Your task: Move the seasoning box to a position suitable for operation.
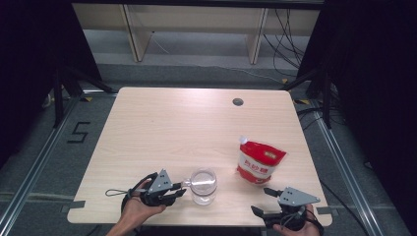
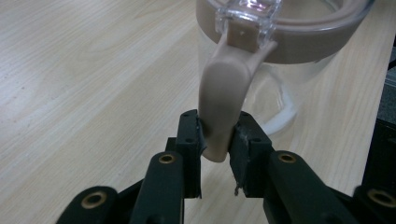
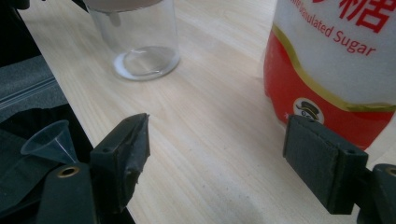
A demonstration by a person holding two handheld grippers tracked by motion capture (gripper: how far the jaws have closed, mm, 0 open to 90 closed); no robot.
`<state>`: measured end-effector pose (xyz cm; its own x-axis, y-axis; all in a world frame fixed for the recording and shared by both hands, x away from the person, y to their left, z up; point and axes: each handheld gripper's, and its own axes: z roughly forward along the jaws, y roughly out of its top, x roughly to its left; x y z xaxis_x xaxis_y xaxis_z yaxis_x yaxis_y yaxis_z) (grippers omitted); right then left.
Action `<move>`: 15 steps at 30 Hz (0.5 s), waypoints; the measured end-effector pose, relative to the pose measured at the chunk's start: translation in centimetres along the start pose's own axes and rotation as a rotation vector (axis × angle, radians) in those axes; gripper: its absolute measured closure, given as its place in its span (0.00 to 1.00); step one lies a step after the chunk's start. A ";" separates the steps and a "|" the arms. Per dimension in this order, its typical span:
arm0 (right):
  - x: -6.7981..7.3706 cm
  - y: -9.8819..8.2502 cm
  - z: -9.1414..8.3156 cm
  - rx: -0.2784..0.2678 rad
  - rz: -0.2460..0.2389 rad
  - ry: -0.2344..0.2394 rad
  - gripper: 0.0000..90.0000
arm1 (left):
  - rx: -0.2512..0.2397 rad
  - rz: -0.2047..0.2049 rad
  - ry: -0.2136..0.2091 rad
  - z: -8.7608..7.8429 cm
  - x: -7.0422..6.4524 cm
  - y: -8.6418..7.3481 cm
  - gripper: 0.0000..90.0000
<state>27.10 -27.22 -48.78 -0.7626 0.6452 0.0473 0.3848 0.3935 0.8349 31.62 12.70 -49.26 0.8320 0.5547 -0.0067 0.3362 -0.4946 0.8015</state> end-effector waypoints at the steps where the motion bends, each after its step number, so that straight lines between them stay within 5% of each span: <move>1: 0.0 0.0 0.0 0.000 0.000 0.000 0.26 | 0.000 0.000 0.000 0.0 0.0 0.0 0.82; 8: 0.1 0.0 -0.1 -0.006 -0.019 0.006 0.26 | -0.020 -0.011 -0.018 0.9 -0.6 0.6 0.81; 9: 0.1 0.0 -0.1 -0.006 -0.019 0.006 0.26 | -0.004 0.018 -0.019 0.8 -0.3 0.6 0.81; 11: 0.2 0.0 -0.1 -0.003 -0.024 0.008 0.26 | -0.027 -0.025 -0.029 0.9 -0.4 0.5 0.81; 15: 0.1 0.0 0.0 -0.006 -0.030 0.005 0.26 | -0.011 -0.009 -0.020 0.5 -0.3 0.5 0.71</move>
<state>26.96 -27.17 -48.77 -0.7763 0.6299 0.0245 0.3582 0.4087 0.8394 31.80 11.95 -49.13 0.8379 0.5453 -0.0259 0.3388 -0.4822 0.8079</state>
